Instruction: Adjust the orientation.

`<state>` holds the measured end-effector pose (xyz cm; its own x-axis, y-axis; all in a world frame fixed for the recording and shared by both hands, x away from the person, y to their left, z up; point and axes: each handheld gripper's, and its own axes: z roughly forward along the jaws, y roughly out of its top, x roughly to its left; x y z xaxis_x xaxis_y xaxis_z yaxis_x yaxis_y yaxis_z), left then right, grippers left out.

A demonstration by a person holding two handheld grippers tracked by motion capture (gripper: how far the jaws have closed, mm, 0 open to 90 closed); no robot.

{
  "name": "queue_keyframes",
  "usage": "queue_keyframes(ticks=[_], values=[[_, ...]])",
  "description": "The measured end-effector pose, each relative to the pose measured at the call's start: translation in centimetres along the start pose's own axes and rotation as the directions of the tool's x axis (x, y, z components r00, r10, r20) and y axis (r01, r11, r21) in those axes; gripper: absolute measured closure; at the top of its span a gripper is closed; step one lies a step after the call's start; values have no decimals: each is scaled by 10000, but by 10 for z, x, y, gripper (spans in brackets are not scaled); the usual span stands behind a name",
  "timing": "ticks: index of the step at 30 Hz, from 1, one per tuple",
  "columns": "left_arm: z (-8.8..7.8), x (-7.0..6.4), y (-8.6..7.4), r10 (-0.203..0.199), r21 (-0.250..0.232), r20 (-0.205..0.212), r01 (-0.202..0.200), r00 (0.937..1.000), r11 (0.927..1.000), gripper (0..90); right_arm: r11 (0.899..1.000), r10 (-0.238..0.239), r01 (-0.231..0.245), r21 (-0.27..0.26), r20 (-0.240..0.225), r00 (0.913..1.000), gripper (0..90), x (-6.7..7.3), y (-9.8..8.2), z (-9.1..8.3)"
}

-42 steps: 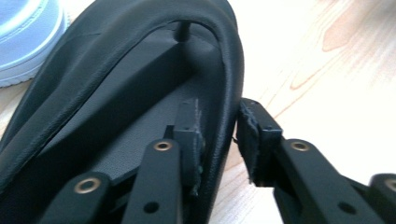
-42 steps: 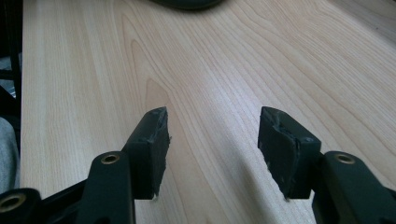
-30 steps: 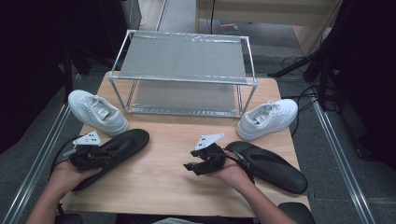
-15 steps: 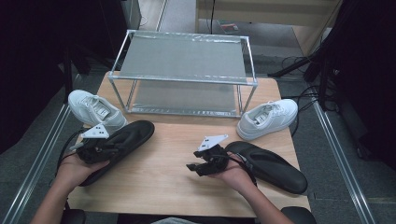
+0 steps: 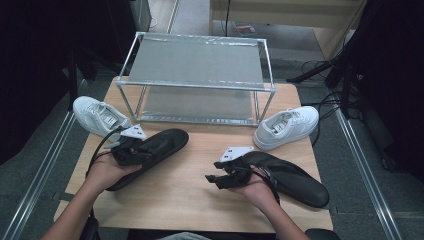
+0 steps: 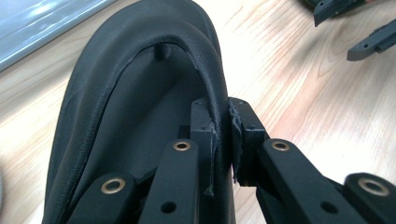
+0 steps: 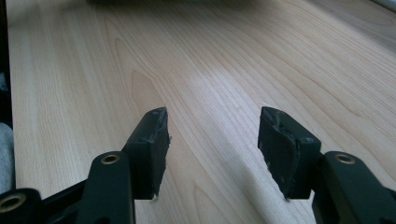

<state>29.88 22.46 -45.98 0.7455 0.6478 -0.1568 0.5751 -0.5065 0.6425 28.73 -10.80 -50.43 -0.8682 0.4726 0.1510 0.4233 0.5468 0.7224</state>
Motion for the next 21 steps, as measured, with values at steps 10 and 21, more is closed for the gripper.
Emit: queue_keyframes(ticks=[10, 21], values=[[28, -18, 42, 384, 343, 290, -394, 9988, 9986, 816, 9988, 321, -309, -368, 336, 9989, 441, -5, -5, -12], [80, -38, 57, 472, 540, 377, -492, 9982, 9973, 810, 9971, 585, -556, -521, 559, 9967, 441, -9, -9, -18]])
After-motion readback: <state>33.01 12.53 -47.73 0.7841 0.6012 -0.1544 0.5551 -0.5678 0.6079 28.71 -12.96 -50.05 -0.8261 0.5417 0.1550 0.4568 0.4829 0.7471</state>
